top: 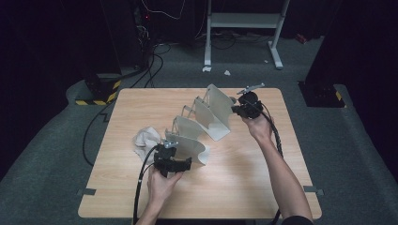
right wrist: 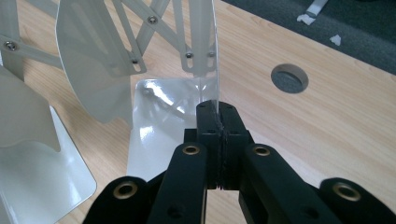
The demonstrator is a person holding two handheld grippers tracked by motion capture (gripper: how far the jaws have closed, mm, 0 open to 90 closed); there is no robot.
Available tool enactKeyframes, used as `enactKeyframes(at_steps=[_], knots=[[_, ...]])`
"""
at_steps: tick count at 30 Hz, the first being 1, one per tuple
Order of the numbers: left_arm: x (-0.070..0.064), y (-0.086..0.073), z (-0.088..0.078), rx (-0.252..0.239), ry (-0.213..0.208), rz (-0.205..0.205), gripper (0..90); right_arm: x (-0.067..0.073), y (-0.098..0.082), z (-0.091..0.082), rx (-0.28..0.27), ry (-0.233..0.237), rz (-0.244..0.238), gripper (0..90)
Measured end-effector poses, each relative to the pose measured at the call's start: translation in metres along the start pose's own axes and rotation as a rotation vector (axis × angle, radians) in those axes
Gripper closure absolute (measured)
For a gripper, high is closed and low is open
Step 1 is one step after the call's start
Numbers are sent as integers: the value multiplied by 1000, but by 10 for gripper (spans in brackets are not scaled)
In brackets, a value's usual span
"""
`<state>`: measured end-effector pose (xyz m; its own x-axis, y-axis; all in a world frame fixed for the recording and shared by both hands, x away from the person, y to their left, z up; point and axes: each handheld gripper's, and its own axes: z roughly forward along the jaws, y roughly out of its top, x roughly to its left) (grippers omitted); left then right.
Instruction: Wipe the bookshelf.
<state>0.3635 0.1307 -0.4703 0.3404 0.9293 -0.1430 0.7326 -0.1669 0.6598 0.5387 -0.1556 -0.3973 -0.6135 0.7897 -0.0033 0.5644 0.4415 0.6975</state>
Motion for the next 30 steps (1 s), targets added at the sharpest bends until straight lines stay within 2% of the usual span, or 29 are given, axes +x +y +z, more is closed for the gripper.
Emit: enactKeyframes(at_steps=[4, 8, 10, 13, 17, 23, 25, 30], knots=[[-4, -2, 9, 23, -4, -8, 101, 1, -6, -7, 7, -8, 6, 900], [-11, -5, 11, -2, -22, -22, 71, 3, -9, -9, 6, -13, 13, 900], [-14, -5, 16, 10, -20, -21, 38, 4, -10, -10, 6, -18, 17, 900], [-16, -4, 24, 31, -14, -45, 9, 5, -11, -11, 1, -25, 23, 900], [-14, -1, 25, 21, -8, -76, 12, 6, -12, -12, 5, -28, 29, 900], [-10, 2, 26, 15, 36, -101, 18, 7, -14, -13, -1, -29, 35, 900], [-9, 3, 28, 20, 21, -113, 12, 7, -14, -13, -2, -30, 31, 900], [-5, 6, 29, 18, 28, -113, 7, 6, -16, -15, 1, -25, 36, 899]])
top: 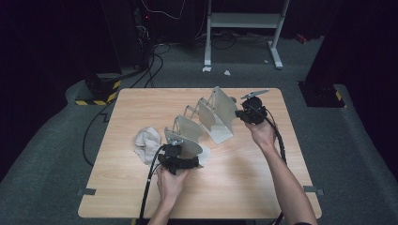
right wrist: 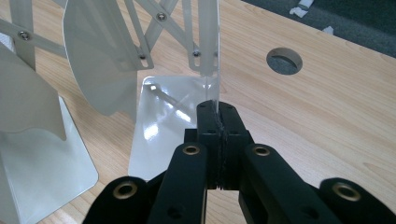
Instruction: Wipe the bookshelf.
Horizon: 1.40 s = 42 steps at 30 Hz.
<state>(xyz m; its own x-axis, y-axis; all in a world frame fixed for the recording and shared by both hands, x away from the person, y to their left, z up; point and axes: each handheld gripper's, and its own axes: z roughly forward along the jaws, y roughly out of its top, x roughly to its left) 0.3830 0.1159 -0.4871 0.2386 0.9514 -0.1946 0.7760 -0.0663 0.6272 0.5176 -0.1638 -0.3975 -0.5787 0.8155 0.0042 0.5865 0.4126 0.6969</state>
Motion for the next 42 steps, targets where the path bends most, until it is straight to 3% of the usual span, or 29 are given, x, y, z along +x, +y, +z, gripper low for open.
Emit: enactKeyframes(at_steps=[12, 17, 21, 22, 23, 24, 31, 34, 42], knots=[[18, 5, -3, -26, 23, 16, 62, -2, -4, -3, -7, 9, 14, 895], [24, 4, -6, -72, 38, 39, 166, -4, -8, -5, -17, 11, 30, 892], [29, 4, -9, -87, 26, 46, 268, -3, -8, -5, -18, 3, 33, 886], [32, 5, -9, -92, 20, 44, 305, -2, -9, -3, -8, -18, 29, 808], [32, 5, -9, -92, 20, 44, 320, -2, -9, -3, -8, -18, 29, 808], [34, 5, -9, -92, 14, 41, 350, -1, -12, 3, 3, -36, 29, 734], [40, 4, -10, -106, 5, 46, 454, -7, -38, 31, -2, -1, 109, 645], [41, 4, -10, -109, 3, 48, 519, -6, -51, 46, -16, -1, 136, 647], [46, 3, -10, -95, 8, 60, 604, -2, -63, 68, -25, -16, 151, 714]])
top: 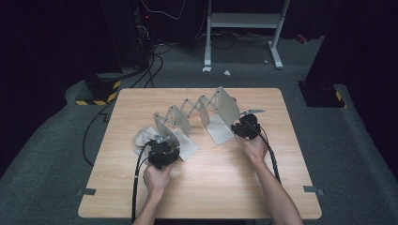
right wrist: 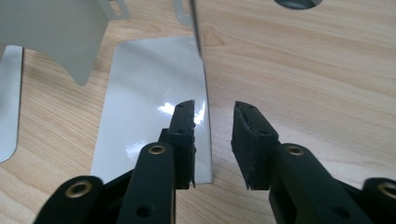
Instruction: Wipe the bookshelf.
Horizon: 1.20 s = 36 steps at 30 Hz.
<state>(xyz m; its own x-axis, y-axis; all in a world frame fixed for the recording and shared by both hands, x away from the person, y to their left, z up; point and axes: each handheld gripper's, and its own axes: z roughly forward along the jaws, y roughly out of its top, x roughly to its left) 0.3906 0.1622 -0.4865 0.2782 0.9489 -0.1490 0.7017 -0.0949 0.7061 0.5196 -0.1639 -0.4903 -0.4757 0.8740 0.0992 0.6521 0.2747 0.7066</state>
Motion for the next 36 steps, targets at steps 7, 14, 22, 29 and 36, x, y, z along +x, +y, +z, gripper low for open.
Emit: enactKeyframes(at_steps=[7, 14, 22, 29, 36], knots=[[6, 1, -1, 10, -7, 1, 675, 6, -4, 10, -14, -14, -11, 827], [10, 1, 0, 20, -19, 13, 746, 9, -6, 11, -15, -45, -39, 896], [14, 1, 2, 32, -37, 16, 856, 8, -13, 4, -20, -50, -36, 900], [17, 2, 6, 36, -44, 7, 885, 7, -20, -3, -23, -51, -27, 899], [18, 4, 7, 11, -58, -33, 652, 9, -24, -7, -22, -54, -23, 898]])
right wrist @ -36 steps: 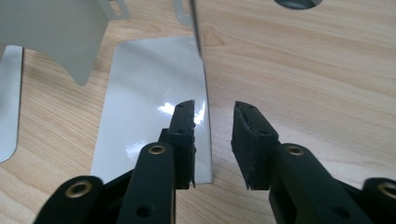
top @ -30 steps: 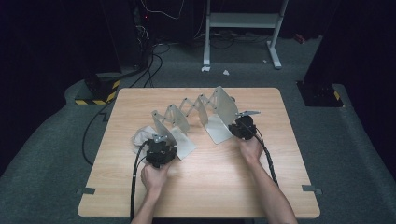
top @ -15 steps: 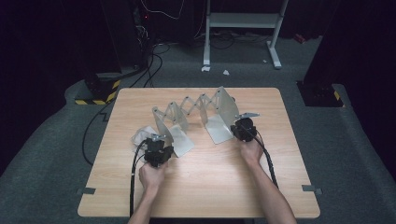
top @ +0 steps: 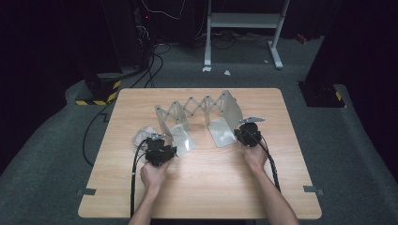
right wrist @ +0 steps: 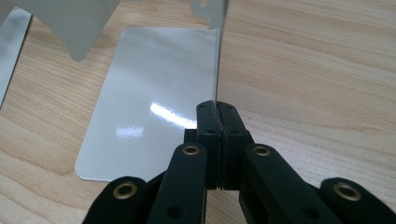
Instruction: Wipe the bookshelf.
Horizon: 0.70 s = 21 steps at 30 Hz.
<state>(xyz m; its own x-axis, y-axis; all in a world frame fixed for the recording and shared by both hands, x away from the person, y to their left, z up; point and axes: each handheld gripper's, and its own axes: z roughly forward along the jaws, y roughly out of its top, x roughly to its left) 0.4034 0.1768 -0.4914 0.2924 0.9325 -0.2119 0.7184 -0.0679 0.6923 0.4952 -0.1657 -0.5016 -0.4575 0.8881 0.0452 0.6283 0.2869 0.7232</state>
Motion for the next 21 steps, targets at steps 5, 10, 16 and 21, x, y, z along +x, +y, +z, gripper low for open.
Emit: enactKeyframes(at_steps=[5, 10, 16, 21], knots=[[-2, 9, 0, -4, 32, 10, 643, 1, 0, -1, 2, -5, -1, 899], [1, 13, 0, -1, 54, 20, 692, 1, -2, -2, -1, -5, -1, 900], [2, 16, 1, 12, 72, 36, 755, -2, -6, -6, -3, -9, 9, 900], [4, 19, 2, 18, 73, 45, 779, -6, -10, -10, -5, -17, 15, 900]])
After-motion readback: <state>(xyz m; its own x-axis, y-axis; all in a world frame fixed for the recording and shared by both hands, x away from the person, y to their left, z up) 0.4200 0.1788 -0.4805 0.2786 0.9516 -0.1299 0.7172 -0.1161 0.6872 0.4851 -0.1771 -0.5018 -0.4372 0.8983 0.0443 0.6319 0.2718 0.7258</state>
